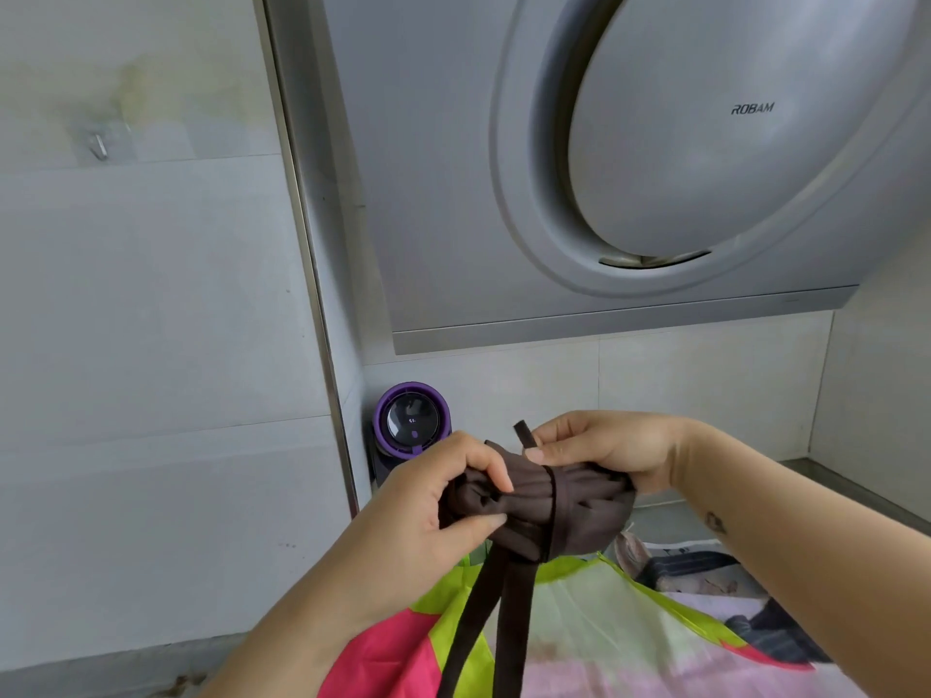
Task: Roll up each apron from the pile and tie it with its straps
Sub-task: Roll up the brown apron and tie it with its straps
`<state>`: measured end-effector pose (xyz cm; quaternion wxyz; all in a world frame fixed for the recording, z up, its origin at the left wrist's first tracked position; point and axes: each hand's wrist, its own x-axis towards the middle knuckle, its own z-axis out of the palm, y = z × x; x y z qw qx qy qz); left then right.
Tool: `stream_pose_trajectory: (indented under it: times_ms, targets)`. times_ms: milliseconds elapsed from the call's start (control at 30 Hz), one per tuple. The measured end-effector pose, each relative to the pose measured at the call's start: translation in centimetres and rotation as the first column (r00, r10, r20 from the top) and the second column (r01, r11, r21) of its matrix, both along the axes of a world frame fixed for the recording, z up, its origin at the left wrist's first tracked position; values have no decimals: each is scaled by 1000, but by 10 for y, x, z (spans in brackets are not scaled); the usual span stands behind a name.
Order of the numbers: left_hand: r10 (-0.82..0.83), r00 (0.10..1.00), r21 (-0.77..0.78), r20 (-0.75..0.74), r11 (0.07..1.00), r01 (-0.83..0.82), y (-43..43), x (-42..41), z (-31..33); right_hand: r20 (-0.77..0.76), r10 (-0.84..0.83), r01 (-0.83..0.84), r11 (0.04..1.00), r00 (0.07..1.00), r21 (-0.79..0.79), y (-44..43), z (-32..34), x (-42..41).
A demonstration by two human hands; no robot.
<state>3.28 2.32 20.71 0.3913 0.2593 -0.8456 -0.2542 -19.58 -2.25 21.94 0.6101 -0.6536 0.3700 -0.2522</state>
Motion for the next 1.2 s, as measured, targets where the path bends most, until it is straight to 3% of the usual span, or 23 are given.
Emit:
stream_pose_trajectory:
  times_ms: [67, 133, 233, 300, 367, 433, 567, 633, 700, 767, 867, 933, 1000, 1100, 1200]
  targets:
    - [-14, 1000, -113, 18, 993, 16, 5, -3, -2, 15, 91, -92, 994, 996, 54, 1, -2, -5]
    - [4, 998, -321, 65, 947, 17, 6, -6, -6, 3, 136, -136, 989, 991, 61, 3, 1, -7]
    - [101, 987, -687, 129, 726, 15, 0, -8, -16, -92, 93, -95, 995, 991, -22, 5, 9, -5]
    - [118, 987, -794, 108, 608, 14, -8, -9, -22, -150, 18, -36, 992, 988, -118, 7, 17, -2]
    - [99, 994, -805, 44, 593, -24, -16, -7, -28, -177, -57, 15, 973, 983, -231, 11, 25, 1]
    - [101, 995, -760, -26, 644, -85, -24, -3, -32, -207, -163, 68, 914, 965, -400, 16, 32, 4]
    - [225, 971, -533, -82, 814, -233, -28, -6, -31, -210, -391, 130, 685, 896, -717, 23, 37, 9]
    - [212, 977, -364, -19, 909, -204, -26, -8, -27, -196, -500, 150, 570, 844, -808, 25, 37, 7]
    - [94, 994, -74, 51, 993, -90, -22, -6, -20, -212, -575, 106, 468, 790, -877, 26, 36, 6]
    - [21, 998, 162, 51, 986, -29, -22, -1, -11, -272, -577, -5, 421, 770, -907, 30, 34, 7]
    - [69, 985, 206, 159, 973, -101, -27, -1, 4, -349, -505, -154, 388, 789, -909, 34, 27, 14]
    - [39, 947, 214, 320, 970, -112, -30, -4, 11, -373, -465, -222, 347, 803, -911, 38, 24, 22]
    - [-15, 925, 304, 380, 946, -109, -31, -7, 11, -382, -436, -257, 318, 815, -912, 42, 22, 27]
    - [-93, 972, 501, 217, 865, -29, -29, -7, 3, -367, -400, -235, 342, 840, -910, 47, 20, 29]
    - [-86, 988, 509, 130, 860, 8, -25, -12, -6, -301, -368, -139, 405, 880, -903, 50, 17, 29]
